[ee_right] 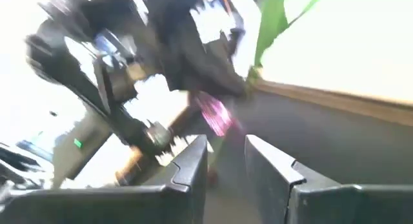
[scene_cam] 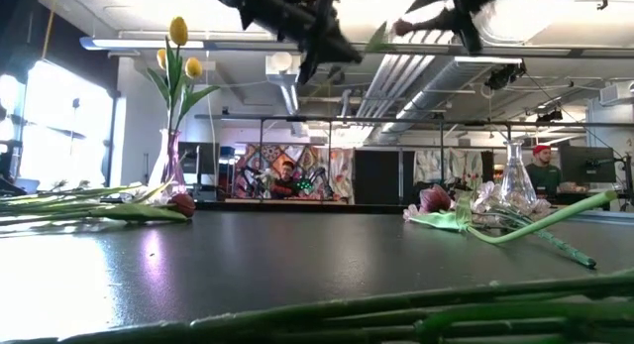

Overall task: Sort flowers into vase by color
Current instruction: Put the top red flower into the top transparent vase, then put the left red flower into the top transparent vase

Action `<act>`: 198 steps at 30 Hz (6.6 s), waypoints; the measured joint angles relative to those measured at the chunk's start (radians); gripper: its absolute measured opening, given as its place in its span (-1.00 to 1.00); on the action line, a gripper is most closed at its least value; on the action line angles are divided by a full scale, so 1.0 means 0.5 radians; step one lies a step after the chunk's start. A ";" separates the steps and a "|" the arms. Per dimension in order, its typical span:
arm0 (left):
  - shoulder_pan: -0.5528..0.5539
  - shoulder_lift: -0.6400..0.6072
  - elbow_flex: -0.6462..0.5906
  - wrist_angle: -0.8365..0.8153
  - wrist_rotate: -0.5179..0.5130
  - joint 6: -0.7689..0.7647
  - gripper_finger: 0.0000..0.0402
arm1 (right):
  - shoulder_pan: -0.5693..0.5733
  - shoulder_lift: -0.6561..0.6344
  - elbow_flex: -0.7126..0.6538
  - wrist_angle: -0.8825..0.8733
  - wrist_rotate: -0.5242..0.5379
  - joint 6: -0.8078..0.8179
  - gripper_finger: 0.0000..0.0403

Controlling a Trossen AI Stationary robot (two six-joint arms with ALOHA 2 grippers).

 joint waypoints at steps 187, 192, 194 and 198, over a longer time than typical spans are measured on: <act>-0.812 -0.473 -1.539 -0.404 -0.931 -1.231 -0.95 | -0.224 0.192 0.803 -1.015 0.021 -0.186 0.00; -0.845 -0.517 -1.332 -0.242 -0.967 -1.167 -0.97 | -0.224 0.207 0.803 -1.524 0.198 -0.124 0.00; -0.853 -0.559 -1.256 -0.095 -1.010 -1.124 -0.98 | -0.226 0.218 0.788 -1.706 0.199 -0.077 0.00; -0.831 -0.654 -1.130 0.257 -1.058 -0.978 -0.99 | -0.183 0.195 0.669 -1.592 -0.231 -0.114 0.00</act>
